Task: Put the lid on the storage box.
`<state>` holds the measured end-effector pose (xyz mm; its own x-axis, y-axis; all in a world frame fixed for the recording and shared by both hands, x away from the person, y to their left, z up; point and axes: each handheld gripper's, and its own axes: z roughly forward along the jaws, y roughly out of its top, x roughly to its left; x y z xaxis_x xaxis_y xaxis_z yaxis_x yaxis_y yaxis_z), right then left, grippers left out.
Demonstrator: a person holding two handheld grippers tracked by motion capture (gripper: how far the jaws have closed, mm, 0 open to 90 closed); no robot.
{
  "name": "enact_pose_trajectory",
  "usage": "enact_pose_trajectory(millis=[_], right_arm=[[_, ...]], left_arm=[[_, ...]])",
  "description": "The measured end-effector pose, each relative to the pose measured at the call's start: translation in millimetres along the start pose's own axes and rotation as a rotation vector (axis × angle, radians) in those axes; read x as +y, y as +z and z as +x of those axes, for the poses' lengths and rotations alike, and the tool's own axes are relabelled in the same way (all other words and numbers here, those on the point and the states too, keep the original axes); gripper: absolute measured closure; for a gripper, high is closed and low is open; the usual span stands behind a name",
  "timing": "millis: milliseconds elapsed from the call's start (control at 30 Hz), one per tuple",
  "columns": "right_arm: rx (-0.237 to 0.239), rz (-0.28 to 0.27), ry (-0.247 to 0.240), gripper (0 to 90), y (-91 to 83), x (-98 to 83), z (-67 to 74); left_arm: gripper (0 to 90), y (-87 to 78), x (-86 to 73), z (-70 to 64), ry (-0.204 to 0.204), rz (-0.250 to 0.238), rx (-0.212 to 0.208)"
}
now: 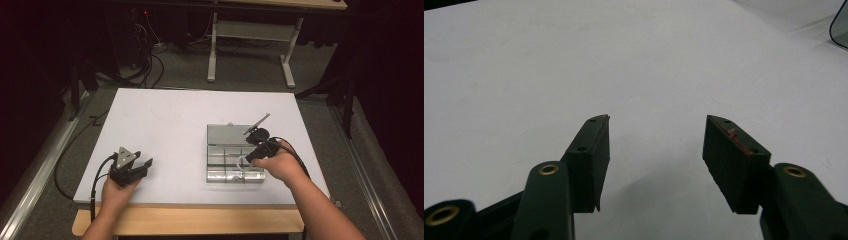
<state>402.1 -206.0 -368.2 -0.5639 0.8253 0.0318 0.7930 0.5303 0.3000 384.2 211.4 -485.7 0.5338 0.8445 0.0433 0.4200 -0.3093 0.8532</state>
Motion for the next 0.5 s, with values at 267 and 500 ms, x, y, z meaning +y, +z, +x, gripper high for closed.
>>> enact_pose_trajectory(millis=[267,500], right_arm=[[0.014,0.008,-0.009,83.5,5.1,3.8,5.9],[0.025,0.010,-0.024,83.5,9.7,8.4,11.3]], left_arm=[[45.0,-0.1,0.0,0.0,0.000,0.000,-0.001],[45.0,-0.1,-0.1,0.1,-0.002,-0.002,-0.001]])
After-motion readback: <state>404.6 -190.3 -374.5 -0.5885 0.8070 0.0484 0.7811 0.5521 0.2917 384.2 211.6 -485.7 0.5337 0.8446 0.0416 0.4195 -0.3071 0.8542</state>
